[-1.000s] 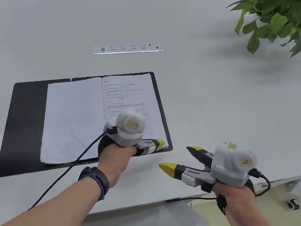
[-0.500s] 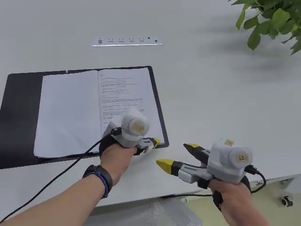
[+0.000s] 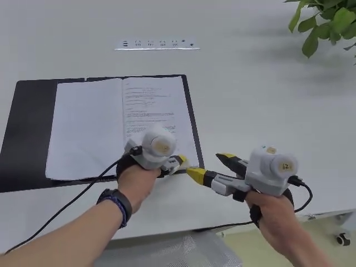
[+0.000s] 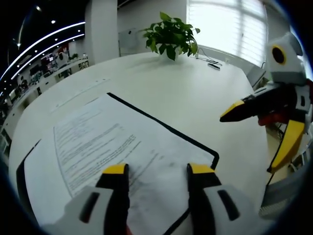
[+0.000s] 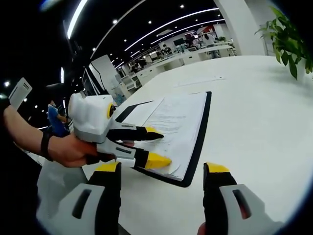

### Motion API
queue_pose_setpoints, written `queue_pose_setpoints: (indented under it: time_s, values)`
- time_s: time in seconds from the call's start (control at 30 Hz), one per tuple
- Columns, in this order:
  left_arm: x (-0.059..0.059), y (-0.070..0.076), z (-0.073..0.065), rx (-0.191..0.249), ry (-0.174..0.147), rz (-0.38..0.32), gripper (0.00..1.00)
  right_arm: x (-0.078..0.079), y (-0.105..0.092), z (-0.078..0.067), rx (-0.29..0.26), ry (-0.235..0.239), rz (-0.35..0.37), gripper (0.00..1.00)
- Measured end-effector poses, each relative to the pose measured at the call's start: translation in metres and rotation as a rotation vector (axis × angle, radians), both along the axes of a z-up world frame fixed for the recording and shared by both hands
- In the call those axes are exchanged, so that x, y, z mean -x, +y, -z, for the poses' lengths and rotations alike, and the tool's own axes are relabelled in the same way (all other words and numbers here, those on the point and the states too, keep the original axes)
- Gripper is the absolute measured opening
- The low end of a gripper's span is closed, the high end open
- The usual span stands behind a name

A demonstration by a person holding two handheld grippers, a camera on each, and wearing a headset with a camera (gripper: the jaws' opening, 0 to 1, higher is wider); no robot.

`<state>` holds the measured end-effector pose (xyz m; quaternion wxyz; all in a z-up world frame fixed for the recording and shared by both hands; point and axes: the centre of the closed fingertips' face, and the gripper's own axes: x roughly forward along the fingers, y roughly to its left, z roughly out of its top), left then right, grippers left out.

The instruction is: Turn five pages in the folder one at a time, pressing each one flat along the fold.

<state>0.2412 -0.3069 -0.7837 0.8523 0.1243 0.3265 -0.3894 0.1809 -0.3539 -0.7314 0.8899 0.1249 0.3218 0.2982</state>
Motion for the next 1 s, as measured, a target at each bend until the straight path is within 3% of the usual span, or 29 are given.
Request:
queue_pose_setpoints:
  time_s: [0.2,0.5,1.0]
  values:
    - [-0.002,0.0,-0.002,0.009,-0.009,0.002,0.44,-0.012,0.01,0.003,0.014,-0.012,-0.059,0.66]
    - [-0.002,0.003,-0.005,0.07,0.028,-0.019,0.41,-0.039,0.02,0.0,-0.037,-0.016,-0.063,0.64]
    - [0.001,0.01,-0.009,0.133,0.066,-0.056,0.37,-0.06,0.034,0.01,-0.096,0.019,-0.071,0.6]
